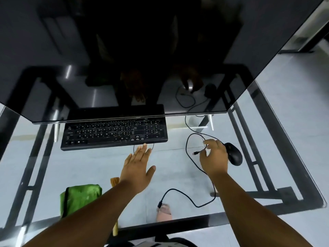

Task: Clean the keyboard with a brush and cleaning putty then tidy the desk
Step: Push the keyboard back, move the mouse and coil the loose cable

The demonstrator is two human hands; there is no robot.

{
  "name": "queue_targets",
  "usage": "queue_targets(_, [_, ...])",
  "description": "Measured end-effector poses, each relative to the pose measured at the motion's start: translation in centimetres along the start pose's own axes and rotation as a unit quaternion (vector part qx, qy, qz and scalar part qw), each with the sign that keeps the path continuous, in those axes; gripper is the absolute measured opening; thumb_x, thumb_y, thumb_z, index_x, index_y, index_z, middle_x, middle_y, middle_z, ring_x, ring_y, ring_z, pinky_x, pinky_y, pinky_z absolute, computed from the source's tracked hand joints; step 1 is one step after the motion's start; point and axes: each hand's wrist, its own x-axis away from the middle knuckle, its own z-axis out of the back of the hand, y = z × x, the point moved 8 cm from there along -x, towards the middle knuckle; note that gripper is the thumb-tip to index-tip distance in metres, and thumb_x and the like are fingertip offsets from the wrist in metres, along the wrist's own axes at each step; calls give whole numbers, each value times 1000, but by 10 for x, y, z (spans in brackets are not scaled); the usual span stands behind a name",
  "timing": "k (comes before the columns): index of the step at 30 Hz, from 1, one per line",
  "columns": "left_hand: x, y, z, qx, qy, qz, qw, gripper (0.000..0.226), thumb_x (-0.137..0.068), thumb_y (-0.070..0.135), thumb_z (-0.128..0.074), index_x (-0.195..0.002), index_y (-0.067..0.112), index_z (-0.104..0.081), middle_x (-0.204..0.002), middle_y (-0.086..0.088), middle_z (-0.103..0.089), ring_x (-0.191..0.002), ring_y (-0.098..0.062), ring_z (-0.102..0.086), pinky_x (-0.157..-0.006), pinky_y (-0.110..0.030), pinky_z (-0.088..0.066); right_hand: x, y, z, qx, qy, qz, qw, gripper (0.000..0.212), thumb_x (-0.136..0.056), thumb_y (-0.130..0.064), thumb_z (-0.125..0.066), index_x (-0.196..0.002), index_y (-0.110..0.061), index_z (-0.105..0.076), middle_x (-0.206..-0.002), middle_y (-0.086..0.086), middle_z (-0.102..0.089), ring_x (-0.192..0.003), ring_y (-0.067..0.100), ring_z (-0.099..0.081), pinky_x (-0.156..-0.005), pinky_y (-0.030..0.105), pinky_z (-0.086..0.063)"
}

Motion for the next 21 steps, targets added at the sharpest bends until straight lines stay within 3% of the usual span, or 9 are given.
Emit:
queue_targets(3, [1,9,-4,5,-4,12,1000,68,-98,50,-33,-154,23,-6,-162,5,8,-150,-15,4,-118,-33,1,-4,21,18,79,40,-56,995,44,-79,-15,-64,-122,-21,-58,-118,5,-58,-113,30,-49,-93,50,-40])
queue_targets(6, [-4,18,-2,5,5,20,1000,70,-98,48,-34,-154,22,-2,-161,5,13,-149,-16,7,-118,-33,1,-10,45,30,110,11,-120,987,61,-76,-17,-65,-134,-23,-47,-141,4,-45,-134,28,-36,-107,53,-29])
queue_targets(9, [-17,26,0,-1,10,29,1000,71,-99,48,-32,-154,21,2,-160,3,15,-149,-16,11,-119,-35,1,-14,71,35,108,-28,-171,979,70,-77,-18,-65,-142,-22,-38,-152,4,-33,-142,29,-26,-111,54,-24])
queue_targets(12, [-28,32,1,7,13,39,999,71,-99,48,-34,-155,20,1,-161,3,14,-149,-16,11,-121,-36,0,-14,85,30,74,-59,-195,976,70,-78,-15,-64,-142,-17,-35,-148,8,-34,-133,34,-36,-106,56,-35])
queue_targets(17, [-37,34,2,-3,10,47,999,71,-99,48,-32,-155,20,3,-160,4,17,-148,-14,14,-121,-36,2,-13,90,31,32,-31,-176,983,62,-77,-7,-63,-137,-9,-45,-131,14,-48,-118,34,-44,-97,51,-43])
queue_targets(21, [-49,31,11,-8,24,51,998,71,-99,48,-33,-155,20,-1,-162,3,13,-149,-15,11,-121,-36,1,-25,78,24,-45,-29,-147,988,56,-75,-10,-67,-129,-12,-52,-114,8,-56,-105,31,-52,-92,46,-49])
